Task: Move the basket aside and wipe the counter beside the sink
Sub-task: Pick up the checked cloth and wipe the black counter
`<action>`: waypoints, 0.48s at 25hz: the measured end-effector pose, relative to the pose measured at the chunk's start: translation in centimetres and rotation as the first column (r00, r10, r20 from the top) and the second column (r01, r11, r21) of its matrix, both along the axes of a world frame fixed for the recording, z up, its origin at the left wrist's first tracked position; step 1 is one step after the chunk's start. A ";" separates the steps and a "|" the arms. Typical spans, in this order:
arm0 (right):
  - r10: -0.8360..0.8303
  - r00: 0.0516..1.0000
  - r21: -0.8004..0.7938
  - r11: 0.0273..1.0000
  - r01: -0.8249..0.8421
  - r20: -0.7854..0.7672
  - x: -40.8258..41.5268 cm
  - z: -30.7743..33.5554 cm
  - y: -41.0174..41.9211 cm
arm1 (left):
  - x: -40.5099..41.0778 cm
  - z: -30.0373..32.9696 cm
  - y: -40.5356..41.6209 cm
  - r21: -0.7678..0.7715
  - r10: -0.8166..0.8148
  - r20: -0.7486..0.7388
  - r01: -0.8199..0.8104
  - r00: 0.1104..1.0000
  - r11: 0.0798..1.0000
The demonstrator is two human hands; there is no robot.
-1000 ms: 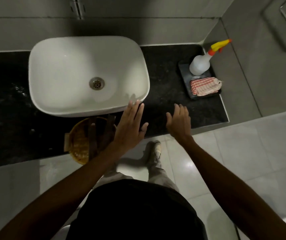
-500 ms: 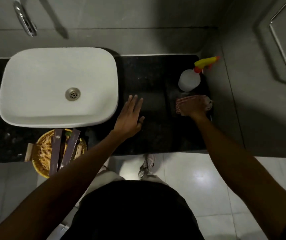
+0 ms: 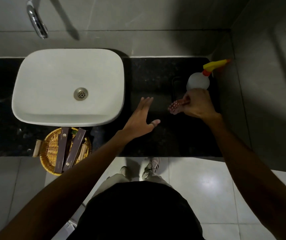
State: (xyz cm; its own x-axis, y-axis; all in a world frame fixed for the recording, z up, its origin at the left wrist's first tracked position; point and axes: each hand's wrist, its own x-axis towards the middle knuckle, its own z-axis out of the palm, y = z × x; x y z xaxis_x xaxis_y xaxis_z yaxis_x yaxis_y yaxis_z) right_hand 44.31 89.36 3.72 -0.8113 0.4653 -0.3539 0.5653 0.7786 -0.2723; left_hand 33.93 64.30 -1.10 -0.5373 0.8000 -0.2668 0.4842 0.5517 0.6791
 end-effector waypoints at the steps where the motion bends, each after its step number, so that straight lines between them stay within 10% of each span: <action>1: -0.017 0.998 -0.112 0.994 0.010 -0.062 -1.0 1.1 -1.5 | -0.4 0.9 0.1 0.033 0.030 0.125 -0.034 0.992 0.999; 6: -0.167 0.891 -0.429 0.902 -0.034 -0.423 -9.5 6.8 -12.1 | -5.6 7.2 -3.3 0.237 0.191 0.528 -0.360 0.828 0.902; 12: -0.308 0.815 -0.738 0.644 -0.202 -0.491 -22.1 10.4 -30.0 | -17.7 10.6 -25.3 0.225 0.314 0.696 -0.612 0.646 0.758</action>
